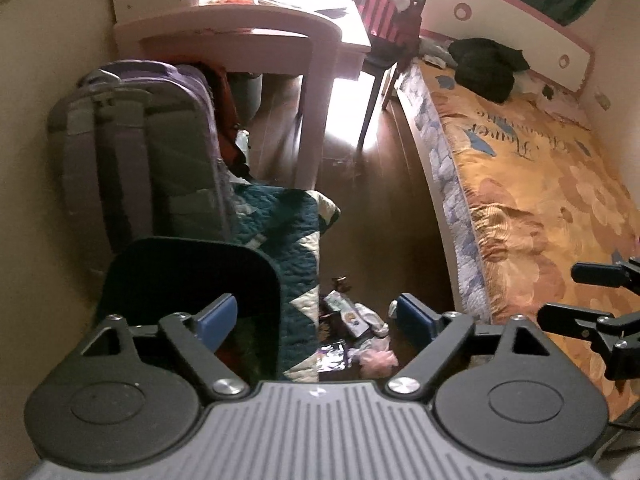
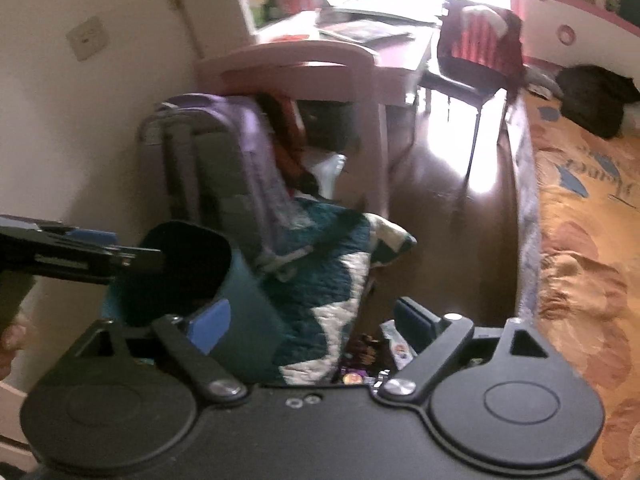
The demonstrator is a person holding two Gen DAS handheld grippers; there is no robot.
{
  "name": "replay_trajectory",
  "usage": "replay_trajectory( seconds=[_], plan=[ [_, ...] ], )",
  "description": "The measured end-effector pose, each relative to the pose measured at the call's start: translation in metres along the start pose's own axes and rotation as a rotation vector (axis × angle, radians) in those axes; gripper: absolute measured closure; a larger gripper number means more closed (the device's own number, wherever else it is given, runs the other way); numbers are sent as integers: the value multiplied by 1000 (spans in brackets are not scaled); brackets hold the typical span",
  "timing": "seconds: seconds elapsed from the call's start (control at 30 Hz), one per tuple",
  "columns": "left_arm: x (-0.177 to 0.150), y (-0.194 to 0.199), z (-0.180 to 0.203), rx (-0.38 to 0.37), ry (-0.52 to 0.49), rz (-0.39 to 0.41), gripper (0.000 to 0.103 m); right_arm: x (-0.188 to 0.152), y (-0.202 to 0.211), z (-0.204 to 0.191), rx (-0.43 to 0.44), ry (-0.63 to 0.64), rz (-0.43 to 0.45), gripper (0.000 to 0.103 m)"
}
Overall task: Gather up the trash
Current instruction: 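Move both tools back toward the remaining trash on the floor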
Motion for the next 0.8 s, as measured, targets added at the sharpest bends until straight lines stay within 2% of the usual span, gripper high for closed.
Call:
replay_trajectory(
  seconds=[0.1, 0.3, 0.4, 0.63, 0.8],
  plan=[
    [5, -24, 20, -3, 45, -10, 2, 7, -7, 37, -15, 9, -3, 7],
    [5, -93, 66, -12, 138, -93, 2, 23, -39, 112, -46, 59, -38, 3],
    [-1, -136, 91, -11, 153, -115, 2, 24, -66, 145, -48, 81, -67, 3],
    [-34, -242, 139, -35, 146, -194, 2, 5, -161, 217, -54, 67, -139, 3],
    [-78, -325, 163, -30, 126, -280, 2, -22, -244, 259, -69, 78, -200, 3]
  ],
)
Point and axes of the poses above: each gripper's, at about its wrist camera, not at the fingertips, and y roughly against the way its jaws point, z to its right, x to its top, the point moved 7 cm from there along -y, roughly the way its jaws point, and after that the axes turned 15 degrees about -y, right-handed, at the moved point
